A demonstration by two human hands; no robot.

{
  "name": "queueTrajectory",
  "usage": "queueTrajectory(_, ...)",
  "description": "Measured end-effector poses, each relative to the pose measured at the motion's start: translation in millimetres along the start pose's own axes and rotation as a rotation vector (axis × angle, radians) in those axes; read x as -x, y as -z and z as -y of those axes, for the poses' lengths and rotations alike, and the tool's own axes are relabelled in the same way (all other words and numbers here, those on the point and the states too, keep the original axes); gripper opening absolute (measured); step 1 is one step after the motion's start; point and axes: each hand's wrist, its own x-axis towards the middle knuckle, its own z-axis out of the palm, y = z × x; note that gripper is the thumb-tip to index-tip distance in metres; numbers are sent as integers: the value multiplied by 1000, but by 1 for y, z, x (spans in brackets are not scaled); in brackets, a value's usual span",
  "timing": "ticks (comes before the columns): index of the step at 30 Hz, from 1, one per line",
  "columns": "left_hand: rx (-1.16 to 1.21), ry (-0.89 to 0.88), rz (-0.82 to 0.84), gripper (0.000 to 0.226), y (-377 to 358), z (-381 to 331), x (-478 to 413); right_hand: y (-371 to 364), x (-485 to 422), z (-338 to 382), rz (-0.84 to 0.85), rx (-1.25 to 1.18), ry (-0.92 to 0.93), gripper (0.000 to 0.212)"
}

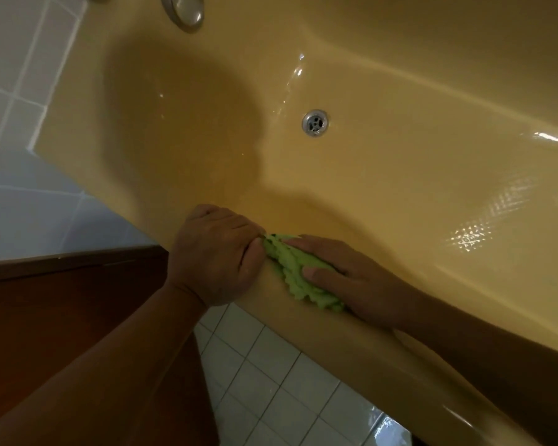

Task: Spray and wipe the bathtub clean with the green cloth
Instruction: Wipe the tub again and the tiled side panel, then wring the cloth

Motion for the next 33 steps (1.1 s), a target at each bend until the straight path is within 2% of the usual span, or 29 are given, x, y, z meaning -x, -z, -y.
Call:
queueTrajectory(3, 24, 4, -7, 42, 1, 4, -1, 9, -25, -53, -20, -4, -141, 42)
queueTrajectory(6, 30, 6, -1, 43, 2, 9, -4, 18, -59, -121, -59, 120, -421, 52)
queueTrajectory(8, 28, 12, 2, 43, 3, 12, -4, 15, -79, -142, -95, 218, -617, 60)
queueTrajectory(9, 26, 17, 1, 43, 3, 15, -5, 12, -88, -138, -106, 243, -649, 62)
queueTrajectory(11, 31, 21, -5, 43, 4, 19, -6, 4, -97, -101, -100, 200, -558, 61)
queueTrajectory(16, 7, 50, -30, 46, 2, 30, -6, -12, -52, 18, -83, -2, 17, 47)
queueTrajectory(18, 13, 58, -37, 49, 2, 35, -6, -12, -35, 29, -54, 14, 112, 47)
queueTrajectory(22, 42, 35, -71, 42, 2, 45, -6, 1, -58, -17, 6, 1, -111, 45)
queueTrajectory(26, 34, 11, -68, 41, 3, 53, -8, 6, -114, -108, -56, 183, -427, 56)
queueTrajectory(28, 31, 5, -71, 41, 4, 58, -9, 4, -140, -128, -89, 262, -583, 61)
queueTrajectory(30, 38, -4, -76, 41, 4, 63, -11, -2, -160, -114, -86, 273, -600, 61)
queueTrajectory(33, 45, -11, -88, 40, 5, 73, -11, -15, -165, -52, -83, 153, -366, 55)
